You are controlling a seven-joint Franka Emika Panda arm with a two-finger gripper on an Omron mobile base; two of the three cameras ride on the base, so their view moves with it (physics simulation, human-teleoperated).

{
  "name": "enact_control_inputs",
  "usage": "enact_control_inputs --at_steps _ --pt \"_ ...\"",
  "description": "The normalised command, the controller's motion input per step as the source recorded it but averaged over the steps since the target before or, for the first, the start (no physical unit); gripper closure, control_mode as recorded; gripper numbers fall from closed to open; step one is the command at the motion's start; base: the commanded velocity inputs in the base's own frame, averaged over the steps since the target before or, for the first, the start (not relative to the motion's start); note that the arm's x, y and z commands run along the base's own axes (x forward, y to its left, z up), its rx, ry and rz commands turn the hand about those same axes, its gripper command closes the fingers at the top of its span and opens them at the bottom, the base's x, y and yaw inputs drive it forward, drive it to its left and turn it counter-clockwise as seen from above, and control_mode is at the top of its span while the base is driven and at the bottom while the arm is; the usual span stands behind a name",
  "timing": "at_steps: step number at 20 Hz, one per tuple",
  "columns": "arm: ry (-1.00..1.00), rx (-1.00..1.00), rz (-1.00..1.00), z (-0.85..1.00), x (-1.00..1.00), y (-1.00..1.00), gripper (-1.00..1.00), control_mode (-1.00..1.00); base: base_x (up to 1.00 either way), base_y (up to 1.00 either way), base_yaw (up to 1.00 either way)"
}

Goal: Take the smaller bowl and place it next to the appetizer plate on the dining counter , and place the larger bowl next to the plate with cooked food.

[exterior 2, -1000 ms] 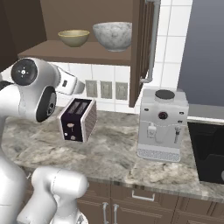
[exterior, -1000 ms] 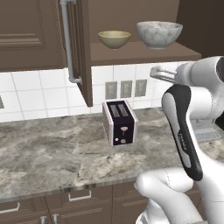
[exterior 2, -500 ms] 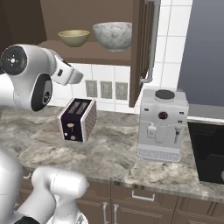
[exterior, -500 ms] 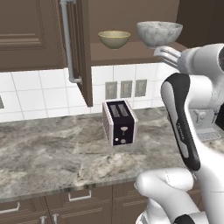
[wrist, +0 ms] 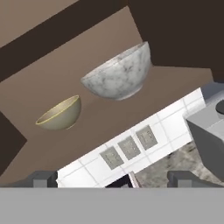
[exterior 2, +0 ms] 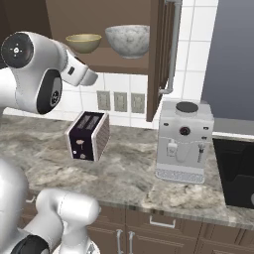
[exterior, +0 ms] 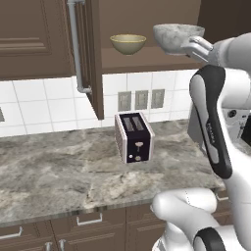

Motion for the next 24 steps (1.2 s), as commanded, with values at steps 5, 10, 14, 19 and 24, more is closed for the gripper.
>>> enact_control_inputs --at_steps 5,10,14,19,24 --pt "0.01 0.07 0.0 0.18 0.01 -0.13 -1.0 -1.0 0.0 0.0 0.0" --pt "0.12 0.01 -0.01 0.05 0.22 -0.02 -1.0 -1.0 0.0 0.0 0.0" --pt "0.03 0.0 -0.02 0.0 0.19 -0.01 -1.0 -1.0 0.0 0.0 0.0" --pt "-0.01 -0.01 -0.05 0.0 0.14 -0.08 -1.0 -1.0 0.0 0.0 0.0" --pt "-0.01 0.0 -0.07 0.0 0.18 -0.22 -1.0 -1.0 0.0 0.0 0.0"
